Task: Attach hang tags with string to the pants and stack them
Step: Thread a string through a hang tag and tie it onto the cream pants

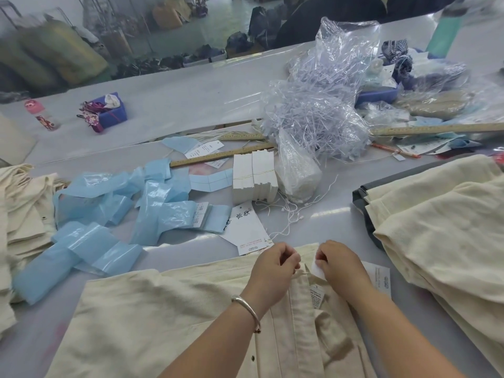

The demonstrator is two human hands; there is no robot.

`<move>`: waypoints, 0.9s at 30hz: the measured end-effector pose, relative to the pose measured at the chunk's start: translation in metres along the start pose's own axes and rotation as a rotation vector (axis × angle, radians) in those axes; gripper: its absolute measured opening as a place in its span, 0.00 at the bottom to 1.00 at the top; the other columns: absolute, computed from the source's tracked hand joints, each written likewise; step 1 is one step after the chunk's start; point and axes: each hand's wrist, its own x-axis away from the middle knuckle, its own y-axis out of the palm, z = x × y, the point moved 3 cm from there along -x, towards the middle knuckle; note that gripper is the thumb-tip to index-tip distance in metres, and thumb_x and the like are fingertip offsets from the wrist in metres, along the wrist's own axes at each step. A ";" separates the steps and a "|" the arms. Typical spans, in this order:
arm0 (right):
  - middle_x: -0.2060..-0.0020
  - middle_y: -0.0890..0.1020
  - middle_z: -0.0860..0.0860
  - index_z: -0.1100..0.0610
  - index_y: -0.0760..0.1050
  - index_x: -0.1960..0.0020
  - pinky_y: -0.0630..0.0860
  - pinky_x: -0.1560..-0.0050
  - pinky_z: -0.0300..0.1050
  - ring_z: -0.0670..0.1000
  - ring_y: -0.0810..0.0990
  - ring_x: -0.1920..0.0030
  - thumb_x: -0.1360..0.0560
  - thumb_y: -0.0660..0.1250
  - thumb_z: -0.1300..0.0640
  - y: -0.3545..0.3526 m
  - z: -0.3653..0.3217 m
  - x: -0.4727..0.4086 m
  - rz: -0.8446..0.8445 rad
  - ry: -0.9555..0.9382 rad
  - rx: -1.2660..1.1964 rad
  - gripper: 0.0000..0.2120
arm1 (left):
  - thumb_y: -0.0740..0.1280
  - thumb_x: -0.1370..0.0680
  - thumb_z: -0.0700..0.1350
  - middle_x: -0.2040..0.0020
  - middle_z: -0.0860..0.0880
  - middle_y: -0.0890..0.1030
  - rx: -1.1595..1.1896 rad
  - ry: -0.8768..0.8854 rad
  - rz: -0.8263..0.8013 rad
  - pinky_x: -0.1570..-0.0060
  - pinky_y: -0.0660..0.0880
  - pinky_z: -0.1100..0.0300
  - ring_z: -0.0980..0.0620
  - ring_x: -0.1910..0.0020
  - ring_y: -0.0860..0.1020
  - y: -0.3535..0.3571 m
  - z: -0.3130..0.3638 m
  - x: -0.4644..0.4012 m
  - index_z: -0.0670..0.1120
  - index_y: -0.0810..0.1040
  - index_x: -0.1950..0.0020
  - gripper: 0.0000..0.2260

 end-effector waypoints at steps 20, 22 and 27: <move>0.66 0.81 0.59 0.67 0.73 0.57 0.77 0.60 0.41 0.54 0.81 0.64 0.27 0.64 0.77 -0.031 -0.029 0.035 -0.008 -0.112 -1.188 0.06 | 0.67 0.23 0.41 0.66 0.58 0.78 -0.271 0.214 0.013 0.62 0.69 0.70 0.65 0.67 0.73 -0.007 0.024 0.011 0.45 0.78 0.56 0.03; 0.66 0.81 0.59 0.68 0.73 0.57 0.77 0.59 0.41 0.55 0.81 0.64 0.27 0.64 0.77 -0.032 -0.030 0.037 0.004 -0.117 -1.192 0.06 | 0.67 0.23 0.41 0.66 0.58 0.77 -0.272 0.210 0.019 0.62 0.68 0.69 0.64 0.67 0.73 -0.007 0.024 0.011 0.44 0.79 0.56 0.03; 0.66 0.80 0.61 0.70 0.72 0.57 0.78 0.59 0.40 0.54 0.82 0.64 0.28 0.64 0.77 -0.032 -0.030 0.040 0.032 -0.126 -1.194 0.05 | 0.67 0.23 0.42 0.63 0.53 0.79 -0.266 0.185 0.010 0.60 0.70 0.65 0.60 0.66 0.72 -0.007 0.025 0.013 0.43 0.79 0.56 0.04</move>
